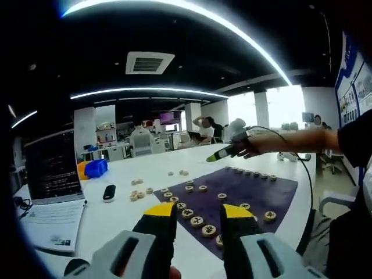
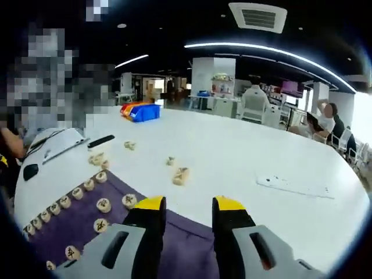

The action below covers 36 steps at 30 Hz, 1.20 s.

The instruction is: Pick up the chess pieces one by one and place each piece onto its starting position on the chessboard, setting the pieces on their correct points until all the chess pieces are arranged in the starting layout

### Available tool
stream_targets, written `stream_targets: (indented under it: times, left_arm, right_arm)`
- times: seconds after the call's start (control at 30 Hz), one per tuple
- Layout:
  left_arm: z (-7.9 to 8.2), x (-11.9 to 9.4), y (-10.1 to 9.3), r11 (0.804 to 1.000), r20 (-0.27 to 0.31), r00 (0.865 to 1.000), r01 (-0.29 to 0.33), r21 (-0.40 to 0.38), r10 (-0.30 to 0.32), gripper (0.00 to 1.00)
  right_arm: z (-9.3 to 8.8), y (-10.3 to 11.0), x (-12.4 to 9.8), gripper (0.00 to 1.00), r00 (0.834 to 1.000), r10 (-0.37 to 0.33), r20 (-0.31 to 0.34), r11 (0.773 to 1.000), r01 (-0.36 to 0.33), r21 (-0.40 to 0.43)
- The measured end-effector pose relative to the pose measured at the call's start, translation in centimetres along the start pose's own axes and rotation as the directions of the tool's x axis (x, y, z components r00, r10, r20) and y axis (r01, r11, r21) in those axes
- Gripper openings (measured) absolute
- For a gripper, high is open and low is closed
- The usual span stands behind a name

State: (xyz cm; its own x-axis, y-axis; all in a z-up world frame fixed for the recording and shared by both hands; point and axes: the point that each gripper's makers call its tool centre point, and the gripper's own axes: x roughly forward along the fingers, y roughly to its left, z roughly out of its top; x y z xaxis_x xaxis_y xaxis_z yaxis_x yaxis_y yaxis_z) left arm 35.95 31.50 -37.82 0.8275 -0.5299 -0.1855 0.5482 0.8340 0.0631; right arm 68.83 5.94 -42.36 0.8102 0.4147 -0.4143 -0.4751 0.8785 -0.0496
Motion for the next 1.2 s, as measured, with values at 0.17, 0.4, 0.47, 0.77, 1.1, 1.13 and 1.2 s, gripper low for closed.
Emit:
stream_targets:
  times: [0.17, 0.4, 0.47, 0.77, 1.1, 1.13, 1.2]
  left_arm:
    - [-0.4, -0.1, 1.0, 0.999, -0.002, 1.0, -0.027, -0.02, 0.027, 0.31]
    - [-0.5, -0.1, 1.8, 0.998, -0.002, 0.999, -0.051, -0.03, 0.051, 0.31]
    - [-0.6, -0.1, 2.0, 0.998, 0.0, 0.999, -0.053, -0.035, 0.053, 0.31]
    - [-0.9, 0.0, 3.4, 0.994, 0.003, 0.996, -0.085, -0.069, 0.085, 0.31]
    - [-0.6, 0.2, 3.0, 0.995, 0.006, 0.997, -0.078, -0.062, 0.078, 0.31]
    - [-0.6, 0.2, 3.0, 0.995, 0.007, 0.997, -0.076, -0.061, 0.076, 0.31]
    - [-0.6, 0.2, 2.9, 0.995, 0.006, 0.997, -0.074, -0.06, 0.075, 0.31]
  right_arm:
    - [1.6, 0.4, 4.4, 0.33, 1.0, 0.018, -0.015, 1.0, -0.017, 0.012]
    - [0.8, 1.7, 9.7, 0.34, 0.996, 0.02, -0.092, 0.997, -0.012, 0.079]
    - [0.6, 1.9, 10.9, 0.35, 0.995, 0.018, -0.1, 0.997, -0.01, 0.083]
    - [-1.3, 1.6, 12.9, 0.29, 0.983, -0.024, -0.182, 0.997, 0.037, 0.068]
    - [-0.9, 1.5, 12.1, 0.19, 0.984, -0.036, -0.174, 0.992, 0.056, 0.113]
    - [-0.6, 1.6, 11.7, 0.19, 0.985, -0.033, -0.167, 0.992, 0.052, 0.113]
    - [0.1, 1.8, 10.9, 0.19, 0.988, -0.02, -0.153, 0.994, 0.037, 0.107]
